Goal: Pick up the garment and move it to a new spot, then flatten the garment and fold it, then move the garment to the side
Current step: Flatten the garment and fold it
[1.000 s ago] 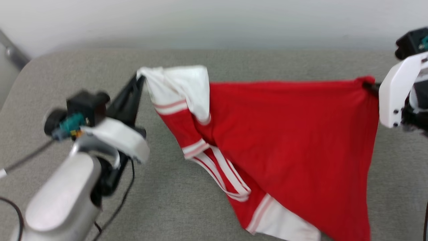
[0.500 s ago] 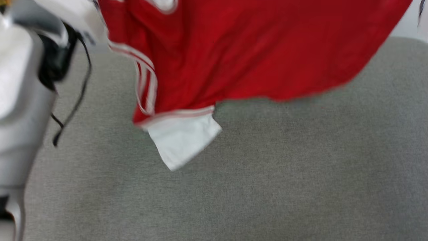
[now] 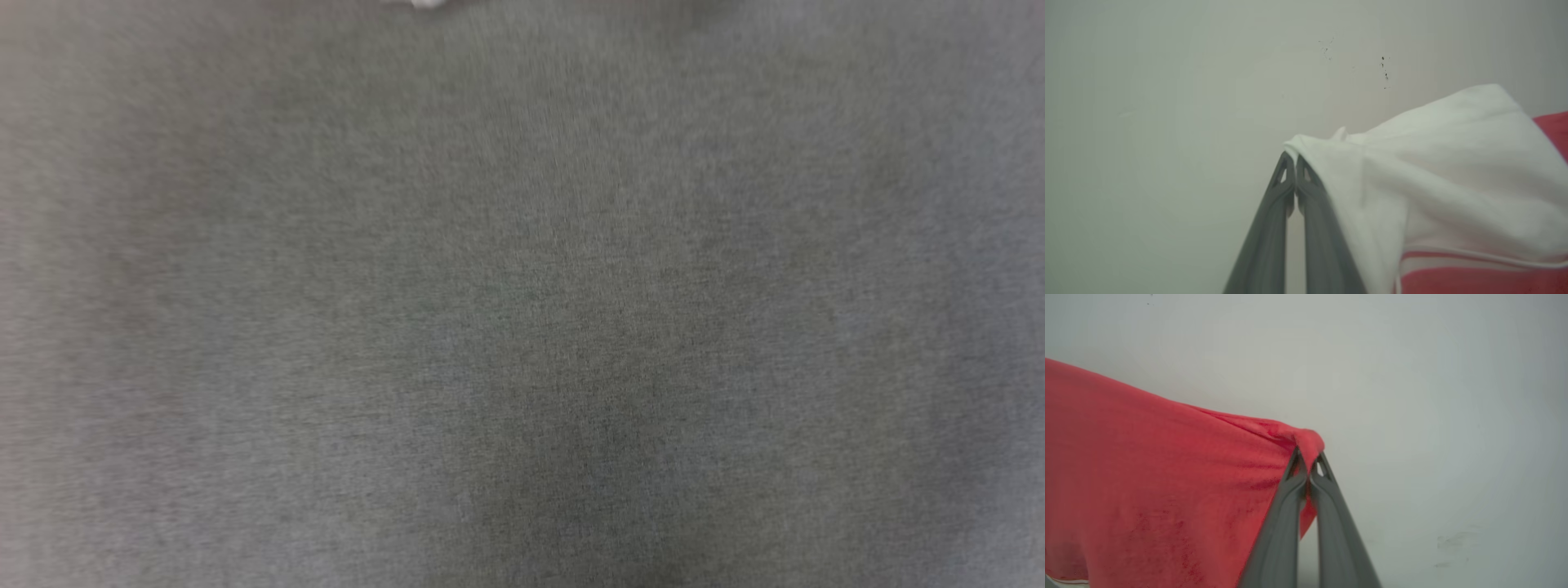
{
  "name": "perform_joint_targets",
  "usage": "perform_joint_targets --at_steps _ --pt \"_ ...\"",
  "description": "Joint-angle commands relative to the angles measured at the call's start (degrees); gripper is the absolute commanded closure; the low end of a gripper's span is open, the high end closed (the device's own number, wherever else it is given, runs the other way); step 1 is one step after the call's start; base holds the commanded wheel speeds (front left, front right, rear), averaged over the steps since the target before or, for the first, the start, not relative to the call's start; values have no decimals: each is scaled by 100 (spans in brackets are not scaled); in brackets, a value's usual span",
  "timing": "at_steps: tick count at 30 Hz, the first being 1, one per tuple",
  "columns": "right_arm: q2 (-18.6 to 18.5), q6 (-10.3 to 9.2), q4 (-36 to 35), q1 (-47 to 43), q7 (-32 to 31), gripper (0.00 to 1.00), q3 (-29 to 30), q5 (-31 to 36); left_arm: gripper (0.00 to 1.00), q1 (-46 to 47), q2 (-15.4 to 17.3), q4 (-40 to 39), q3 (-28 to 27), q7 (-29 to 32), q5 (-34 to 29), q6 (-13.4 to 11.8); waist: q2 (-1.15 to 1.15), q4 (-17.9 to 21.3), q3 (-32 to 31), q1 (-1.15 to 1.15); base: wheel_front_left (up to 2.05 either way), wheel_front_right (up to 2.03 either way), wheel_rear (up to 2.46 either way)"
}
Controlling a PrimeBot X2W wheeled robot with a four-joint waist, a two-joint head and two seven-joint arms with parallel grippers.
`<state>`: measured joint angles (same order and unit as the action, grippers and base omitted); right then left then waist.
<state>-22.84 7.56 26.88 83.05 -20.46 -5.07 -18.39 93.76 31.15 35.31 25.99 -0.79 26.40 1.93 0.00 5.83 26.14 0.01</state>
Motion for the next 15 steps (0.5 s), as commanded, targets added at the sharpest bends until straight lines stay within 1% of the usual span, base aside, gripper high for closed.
perform_joint_targets --at_steps 1,4,8,12,15 --pt "20 -14 112 109 113 100 48 71 100 101 99 102 -40 -52 -57 -62 0 158 577 -1 0 0 0" --pt "104 -14 243 441 395 100 15 152 100 533 151 154 -62 -108 -126 -62 0 213 925 -1 0 0 0" --pt "210 -14 370 785 757 100 -62 210 100 850 161 199 -64 -176 -192 -95 0 221 1319 -1 0 0 0" --pt "282 -13 512 1093 1065 100 -221 180 100 972 152 164 -85 -220 -177 -160 0 190 1598 -1 0 0 0" --pt "308 -13 680 1215 1216 100 -414 113 100 879 150 129 -68 -244 -173 -197 0 156 1740 -1 0 0 0"
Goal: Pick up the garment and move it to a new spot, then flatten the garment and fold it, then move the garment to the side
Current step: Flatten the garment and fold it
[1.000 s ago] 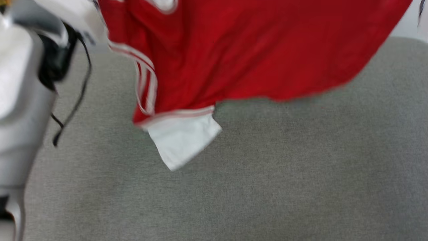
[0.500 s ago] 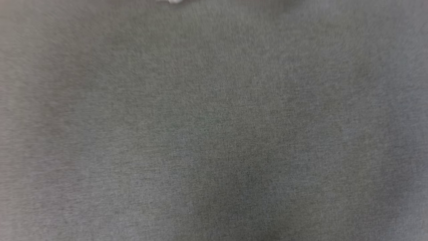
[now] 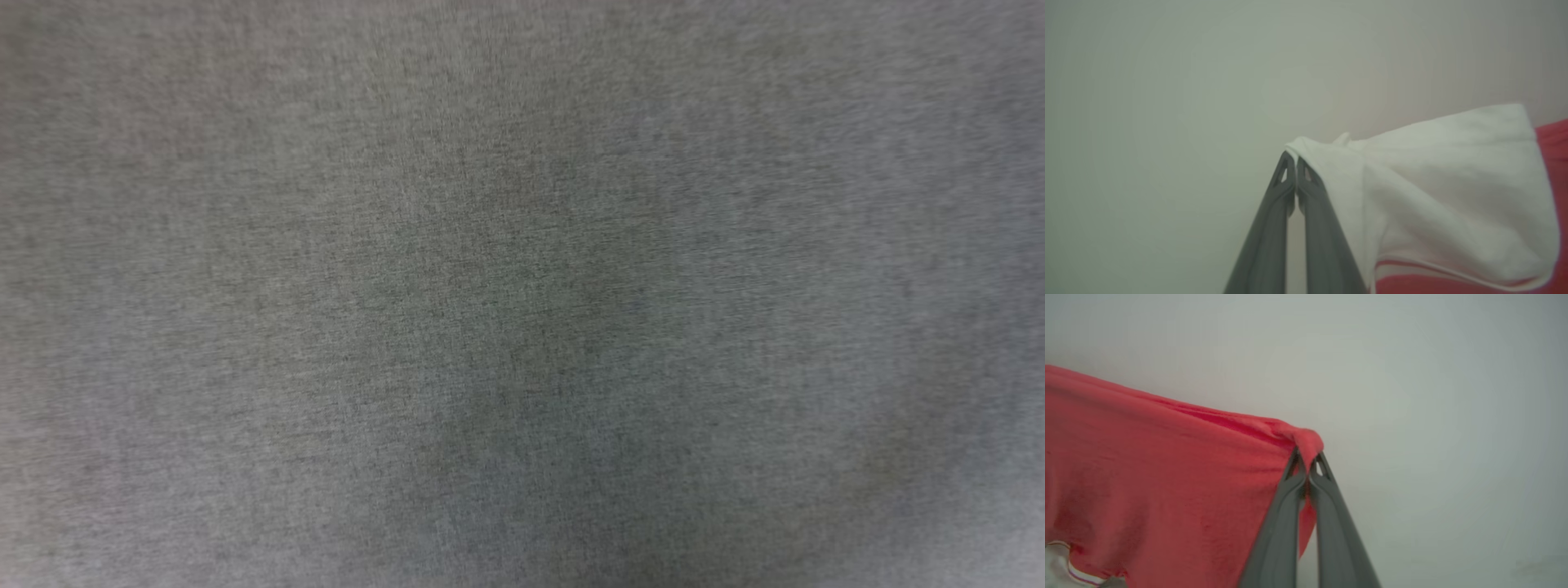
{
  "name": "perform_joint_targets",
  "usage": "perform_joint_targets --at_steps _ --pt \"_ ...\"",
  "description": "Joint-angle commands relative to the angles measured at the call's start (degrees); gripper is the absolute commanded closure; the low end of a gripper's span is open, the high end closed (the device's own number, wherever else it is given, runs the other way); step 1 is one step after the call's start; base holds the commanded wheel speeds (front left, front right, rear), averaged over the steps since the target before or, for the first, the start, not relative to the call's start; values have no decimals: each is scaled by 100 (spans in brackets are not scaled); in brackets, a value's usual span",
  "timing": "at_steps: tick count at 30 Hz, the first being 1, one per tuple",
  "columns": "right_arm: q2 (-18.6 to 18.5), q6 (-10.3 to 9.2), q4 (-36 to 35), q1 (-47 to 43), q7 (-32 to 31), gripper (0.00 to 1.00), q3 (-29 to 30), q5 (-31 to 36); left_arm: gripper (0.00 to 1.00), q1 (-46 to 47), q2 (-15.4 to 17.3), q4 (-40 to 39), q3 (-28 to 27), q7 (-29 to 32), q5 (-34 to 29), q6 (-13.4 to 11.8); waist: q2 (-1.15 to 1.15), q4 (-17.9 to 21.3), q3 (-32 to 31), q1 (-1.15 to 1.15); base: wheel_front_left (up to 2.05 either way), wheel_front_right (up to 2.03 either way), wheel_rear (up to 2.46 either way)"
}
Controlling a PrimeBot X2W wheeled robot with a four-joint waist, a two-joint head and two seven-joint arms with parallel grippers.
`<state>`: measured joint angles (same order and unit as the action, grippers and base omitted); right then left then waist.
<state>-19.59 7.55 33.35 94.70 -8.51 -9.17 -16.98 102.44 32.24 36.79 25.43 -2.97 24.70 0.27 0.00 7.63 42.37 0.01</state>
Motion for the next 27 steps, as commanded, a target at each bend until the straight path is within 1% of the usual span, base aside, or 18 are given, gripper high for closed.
perform_joint_targets --at_steps 1,8,12,13,16,19,22,25,26,27 --pt "-37 -11 87 82 53 100 -98 -31 100 -55 39 -38 -8 -40 11 -46 0 -40 151 -1 0 0 0" --pt "-168 -11 457 181 214 100 -631 -431 100 -435 -9 -207 -36 -115 175 -73 0 -140 303 -1 0 0 0" --pt "-210 -11 600 -95 301 100 -985 -783 100 -829 -51 -331 -62 -198 369 -21 0 -201 218 -1 0 0 0" --pt "-210 -11 600 -95 301 100 -985 -783 100 -829 -51 -331 -62 -198 369 -21 0 -201 218 -1 0 0 0" --pt "-299 -10 583 -399 361 100 -1256 -1077 100 -1261 -58 -528 -137 -307 575 10 0 -265 112 -1 0 0 0" --pt "-447 -10 458 -841 435 100 -1486 -1332 100 -1893 -32 -700 -212 -484 811 69 0 -370 -78 -1 0 0 0" --pt "-664 -10 301 -1549 497 100 -1664 -1589 100 -2732 -95 -943 -165 -684 963 109 0 -521 -457 -1 0 0 0" --pt "-813 -10 101 -2294 521 100 -1760 -1857 100 -3751 2 -1285 -192 -817 1148 -32 0 -581 -861 -1 0 0 0" --pt "-889 -10 -5 -2879 565 100 -1779 -1996 100 -4527 61 -1501 -243 -875 1290 -159 0 -594 -1150 -1 0 0 0" --pt "-938 -10 -73 -3130 560 100 -1778 -2042 100 -4862 115 -1621 -272 -893 1356 -210 0 -589 -1265 -1 0 0 0"
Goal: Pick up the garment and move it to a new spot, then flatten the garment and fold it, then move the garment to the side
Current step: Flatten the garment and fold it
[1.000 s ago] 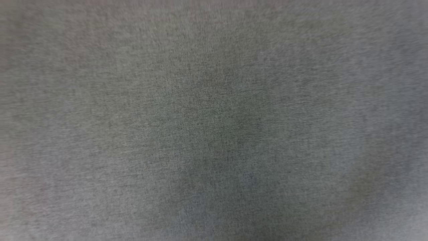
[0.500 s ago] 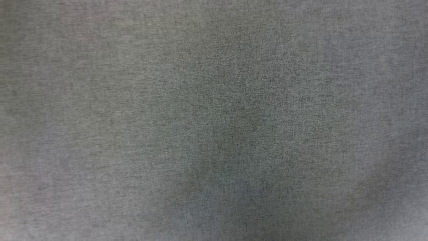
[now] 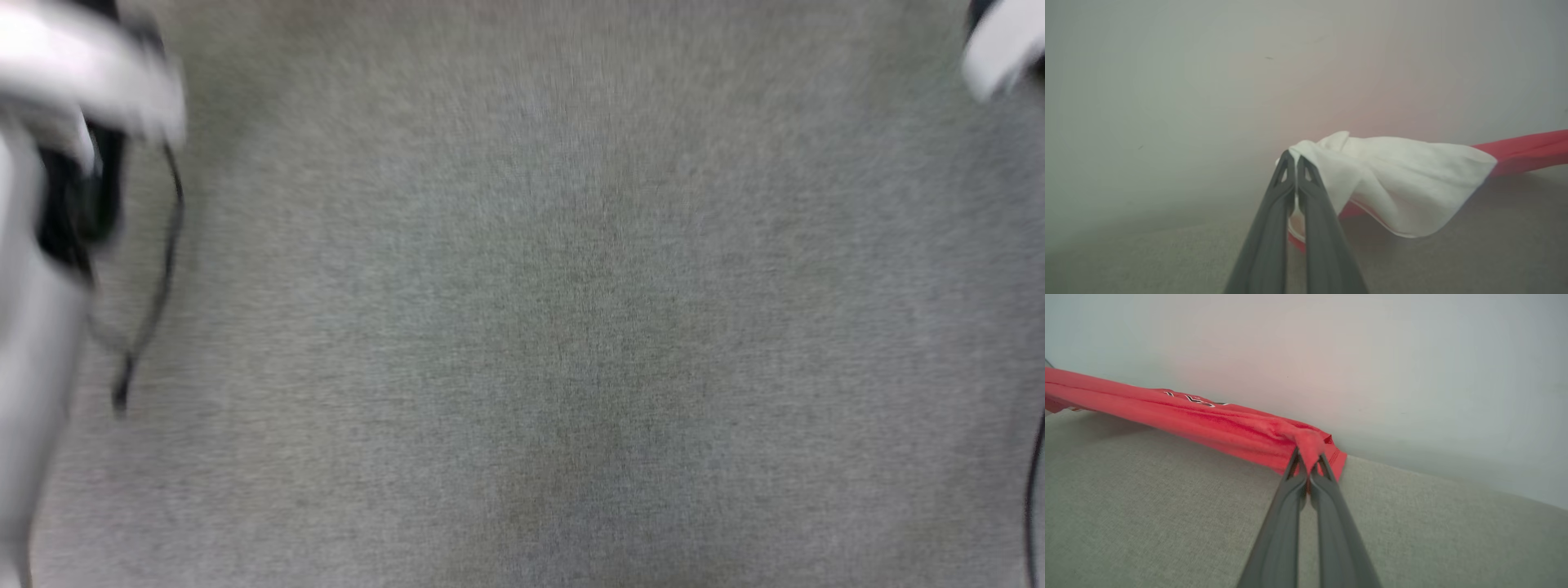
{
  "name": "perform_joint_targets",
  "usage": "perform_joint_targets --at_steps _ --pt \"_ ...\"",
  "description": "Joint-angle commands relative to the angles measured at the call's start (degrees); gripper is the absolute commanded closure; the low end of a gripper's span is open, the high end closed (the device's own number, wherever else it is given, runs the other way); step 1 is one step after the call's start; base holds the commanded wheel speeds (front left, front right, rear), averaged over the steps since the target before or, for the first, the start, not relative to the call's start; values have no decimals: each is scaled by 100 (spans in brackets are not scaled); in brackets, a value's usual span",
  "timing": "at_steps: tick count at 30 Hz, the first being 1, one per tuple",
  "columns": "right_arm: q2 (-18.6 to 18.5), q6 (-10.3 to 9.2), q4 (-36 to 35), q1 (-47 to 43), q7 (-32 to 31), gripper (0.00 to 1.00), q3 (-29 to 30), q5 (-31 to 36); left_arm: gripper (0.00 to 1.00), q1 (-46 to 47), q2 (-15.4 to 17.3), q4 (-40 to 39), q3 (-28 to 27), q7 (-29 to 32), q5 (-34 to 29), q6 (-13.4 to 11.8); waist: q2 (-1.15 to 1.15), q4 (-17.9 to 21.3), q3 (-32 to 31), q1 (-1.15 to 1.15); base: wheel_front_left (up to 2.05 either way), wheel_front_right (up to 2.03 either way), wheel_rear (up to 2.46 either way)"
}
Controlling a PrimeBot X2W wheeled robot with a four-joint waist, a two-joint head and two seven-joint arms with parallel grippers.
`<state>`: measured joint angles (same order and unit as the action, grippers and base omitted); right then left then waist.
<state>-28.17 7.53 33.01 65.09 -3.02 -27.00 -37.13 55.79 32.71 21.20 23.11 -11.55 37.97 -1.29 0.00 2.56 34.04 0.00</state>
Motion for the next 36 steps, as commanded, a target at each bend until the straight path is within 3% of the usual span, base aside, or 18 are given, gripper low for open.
perform_joint_targets --at_steps 1,4,12,20,29,33,36 --pt "-127 -9 -86 -444 5 100 5 -66 100 -561 85 -164 -37 -52 85 -101 0 -91 -565 0 0 0 0" --pt "-172 -9 -242 -943 -7 100 21 -130 100 -1297 136 -384 -61 -71 226 -234 0 -84 -801 0 0 0 0" --pt "-250 -10 -915 -3001 138 100 465 -76 100 -3827 194 -1432 -229 -139 727 -895 0 -106 -1571 0 0 0 0" --pt "25 -10 -1945 -5156 -356 100 1314 189 100 -5443 280 -2363 -191 91 1039 -1427 0 -209 -2171 0 0 0 0" --pt "799 -10 -3593 -7304 -1589 100 2548 786 100 -6644 696 -3440 -203 681 1351 -1893 0 -273 -2606 0 0 0 0" --pt "1126 -10 -4159 -7608 -2015 100 2903 989 100 -6594 864 -3783 -255 819 1300 -1968 0 -284 -2674 0 0 0 0" --pt "1234 -10 -4307 -7384 -2213 100 2962 1061 100 -6273 919 -3827 -192 902 1211 -1855 0 -270 -2633 0 0 0 0"
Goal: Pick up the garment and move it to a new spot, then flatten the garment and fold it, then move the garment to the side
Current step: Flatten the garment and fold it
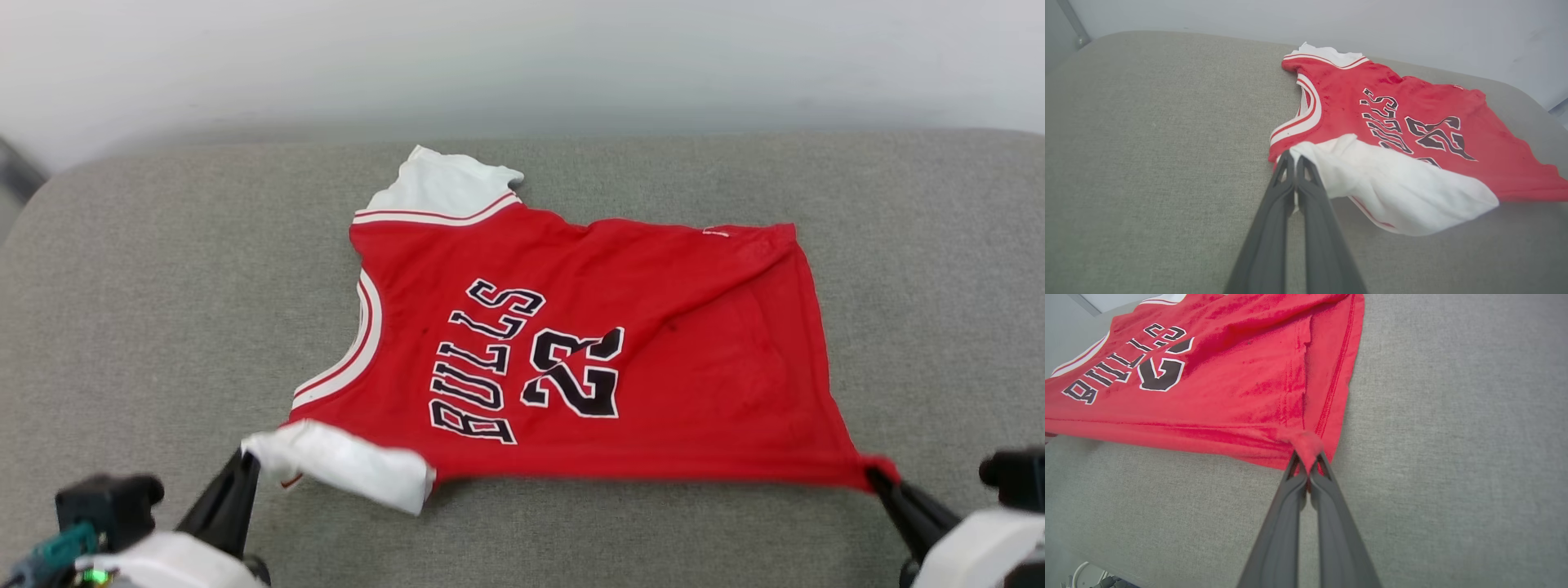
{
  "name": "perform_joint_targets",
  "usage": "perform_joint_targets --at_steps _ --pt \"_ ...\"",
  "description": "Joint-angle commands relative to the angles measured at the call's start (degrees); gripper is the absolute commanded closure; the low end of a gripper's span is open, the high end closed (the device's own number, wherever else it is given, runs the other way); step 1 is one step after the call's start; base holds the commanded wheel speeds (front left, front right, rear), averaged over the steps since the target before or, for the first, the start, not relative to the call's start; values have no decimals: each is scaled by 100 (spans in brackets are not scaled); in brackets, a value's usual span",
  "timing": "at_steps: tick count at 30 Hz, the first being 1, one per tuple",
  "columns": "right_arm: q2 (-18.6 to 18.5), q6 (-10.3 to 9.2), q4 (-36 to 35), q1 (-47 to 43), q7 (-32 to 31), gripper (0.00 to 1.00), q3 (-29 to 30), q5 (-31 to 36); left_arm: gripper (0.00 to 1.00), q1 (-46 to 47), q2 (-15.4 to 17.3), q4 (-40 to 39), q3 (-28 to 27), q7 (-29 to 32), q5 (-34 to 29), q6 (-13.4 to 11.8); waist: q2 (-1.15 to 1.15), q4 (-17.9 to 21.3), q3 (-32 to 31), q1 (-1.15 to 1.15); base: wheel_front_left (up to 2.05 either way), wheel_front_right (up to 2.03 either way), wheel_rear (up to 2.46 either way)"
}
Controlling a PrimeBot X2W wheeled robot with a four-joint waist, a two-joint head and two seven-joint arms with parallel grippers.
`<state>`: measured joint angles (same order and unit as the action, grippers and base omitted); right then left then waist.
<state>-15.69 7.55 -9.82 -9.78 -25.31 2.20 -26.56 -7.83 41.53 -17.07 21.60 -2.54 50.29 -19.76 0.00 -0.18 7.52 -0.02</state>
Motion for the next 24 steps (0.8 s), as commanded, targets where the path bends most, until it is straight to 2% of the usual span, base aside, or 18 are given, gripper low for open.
perform_joint_targets --at_steps 1,5,14,24 --pt "24 -11 -20 253 -26 100 33 -2 100 232 37 43 -11 43 -29 52 0 12 51 2 0 0 0" --pt "-3 -10 227 870 -148 100 -119 -46 100 940 -66 313 93 138 -98 323 0 23 287 2 0 0 0" --pt "-330 -9 1214 2417 -155 100 -639 -123 100 2628 -462 1445 357 295 -207 1051 0 -31 1055 2 0 0 0" --pt "-507 -8 2457 3441 314 100 -1339 -315 100 3426 -1014 2874 640 267 -58 1649 0 -3 1425 2 0 0 0"
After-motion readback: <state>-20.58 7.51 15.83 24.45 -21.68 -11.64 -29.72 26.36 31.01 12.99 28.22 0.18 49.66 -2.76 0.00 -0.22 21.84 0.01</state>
